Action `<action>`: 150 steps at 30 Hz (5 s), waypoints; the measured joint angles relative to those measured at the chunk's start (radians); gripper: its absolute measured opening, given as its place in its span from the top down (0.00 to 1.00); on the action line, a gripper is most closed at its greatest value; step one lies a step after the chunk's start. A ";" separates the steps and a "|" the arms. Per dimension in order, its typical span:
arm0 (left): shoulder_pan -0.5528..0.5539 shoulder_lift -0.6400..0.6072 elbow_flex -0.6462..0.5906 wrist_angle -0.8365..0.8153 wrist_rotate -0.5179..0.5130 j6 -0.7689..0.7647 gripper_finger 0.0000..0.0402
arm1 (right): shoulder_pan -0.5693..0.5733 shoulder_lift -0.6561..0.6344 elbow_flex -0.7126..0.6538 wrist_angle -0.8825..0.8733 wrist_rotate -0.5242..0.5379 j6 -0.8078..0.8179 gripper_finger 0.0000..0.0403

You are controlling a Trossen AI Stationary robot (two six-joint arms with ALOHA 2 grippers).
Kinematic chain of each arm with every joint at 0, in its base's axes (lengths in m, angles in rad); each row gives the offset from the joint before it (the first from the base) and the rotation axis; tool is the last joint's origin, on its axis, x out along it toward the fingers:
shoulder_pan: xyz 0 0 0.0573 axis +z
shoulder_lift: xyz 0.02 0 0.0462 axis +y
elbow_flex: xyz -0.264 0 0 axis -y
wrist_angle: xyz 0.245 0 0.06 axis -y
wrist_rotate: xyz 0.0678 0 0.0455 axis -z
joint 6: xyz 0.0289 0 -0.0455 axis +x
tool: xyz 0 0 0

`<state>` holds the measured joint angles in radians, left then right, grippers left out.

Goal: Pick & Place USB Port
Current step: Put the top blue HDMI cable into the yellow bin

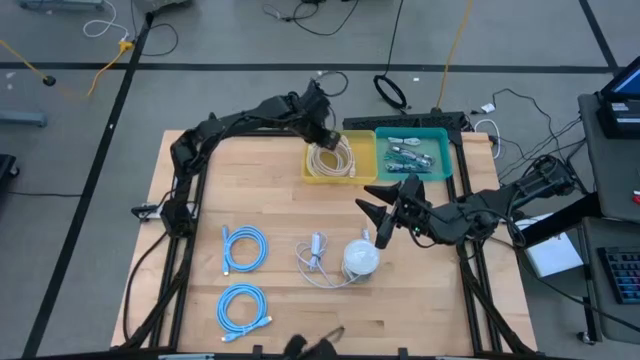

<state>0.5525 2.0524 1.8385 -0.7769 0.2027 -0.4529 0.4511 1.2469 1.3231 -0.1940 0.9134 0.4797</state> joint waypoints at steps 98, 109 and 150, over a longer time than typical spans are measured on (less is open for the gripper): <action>-0.070 -0.650 -0.891 0.605 -0.180 -0.430 0.98 | -0.088 0.044 0.000 0.055 -0.133 0.005 0.53; -0.008 -0.212 -0.363 0.409 0.009 -0.350 0.98 | -0.079 0.044 0.000 0.050 -0.134 0.003 0.53; -0.002 0.087 0.087 -0.090 -0.114 -0.036 0.89 | -0.011 0.044 0.000 0.048 -0.125 -0.002 0.53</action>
<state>0.5504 2.1396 1.9251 -0.8669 0.0889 -0.4894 0.4400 1.2911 1.3228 -0.1459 0.7883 0.4780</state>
